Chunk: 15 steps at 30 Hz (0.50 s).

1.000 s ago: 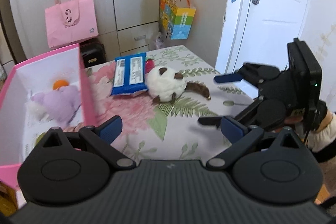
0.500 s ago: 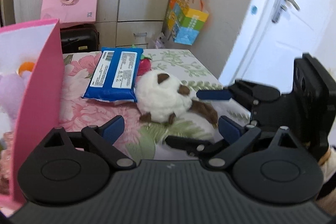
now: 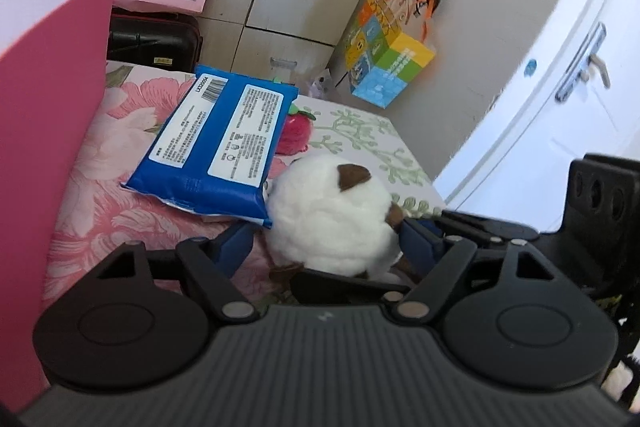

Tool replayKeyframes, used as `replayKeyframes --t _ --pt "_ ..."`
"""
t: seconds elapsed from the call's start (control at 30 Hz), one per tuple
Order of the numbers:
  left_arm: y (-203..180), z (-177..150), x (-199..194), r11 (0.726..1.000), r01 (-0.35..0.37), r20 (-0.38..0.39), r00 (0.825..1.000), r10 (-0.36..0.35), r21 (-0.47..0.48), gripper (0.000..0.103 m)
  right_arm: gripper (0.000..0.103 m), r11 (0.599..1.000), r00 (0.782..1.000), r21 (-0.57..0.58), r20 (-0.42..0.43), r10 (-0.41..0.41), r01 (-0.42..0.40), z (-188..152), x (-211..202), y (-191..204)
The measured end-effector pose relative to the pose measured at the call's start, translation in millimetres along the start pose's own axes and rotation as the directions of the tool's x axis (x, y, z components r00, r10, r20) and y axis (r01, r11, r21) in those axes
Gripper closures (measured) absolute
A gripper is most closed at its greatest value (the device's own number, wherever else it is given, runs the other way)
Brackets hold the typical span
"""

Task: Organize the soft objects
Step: 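Grasp the white plush with brown ears with the left gripper, then lift the white plush with the left gripper and carry it over the pink box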

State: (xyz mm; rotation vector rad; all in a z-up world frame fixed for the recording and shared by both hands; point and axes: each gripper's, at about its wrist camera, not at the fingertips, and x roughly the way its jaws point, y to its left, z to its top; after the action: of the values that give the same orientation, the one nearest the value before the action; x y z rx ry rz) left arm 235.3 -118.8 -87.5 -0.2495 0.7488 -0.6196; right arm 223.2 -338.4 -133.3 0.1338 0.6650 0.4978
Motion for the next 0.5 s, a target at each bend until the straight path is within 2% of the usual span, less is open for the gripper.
replayKeyframes --t 0.07,0.13,0.17,0.27,0.5 --pt "4 0 3 0.999 0.025 0.000 1.000 -0.025 -0.035 0.032 0.006 1.000 1.000 0.022 0.005 0.020 -0.020 0 1 -4" --pt "6 -1 5 0.997 0.043 -0.003 0.999 -0.043 -0.065 0.035 0.010 0.999 1.000 0.030 0.009 0.027 -0.027 0 2 -6" --pt "5 -2 5 0.997 0.038 0.001 0.999 -0.038 -0.063 0.036 0.018 0.999 1.000 0.026 0.012 0.025 -0.026 0 2 -5" --pt "3 -4 4 0.998 0.029 0.010 1.000 -0.028 -0.056 0.038 0.024 1.000 1.000 -0.017 0.018 -0.010 0.010 -2 2 0" --pt "-3 -10 -2 0.999 0.023 0.030 0.999 -0.022 -0.045 0.040 0.027 0.998 0.998 -0.030 0.044 -0.054 0.056 -4 -4 8"
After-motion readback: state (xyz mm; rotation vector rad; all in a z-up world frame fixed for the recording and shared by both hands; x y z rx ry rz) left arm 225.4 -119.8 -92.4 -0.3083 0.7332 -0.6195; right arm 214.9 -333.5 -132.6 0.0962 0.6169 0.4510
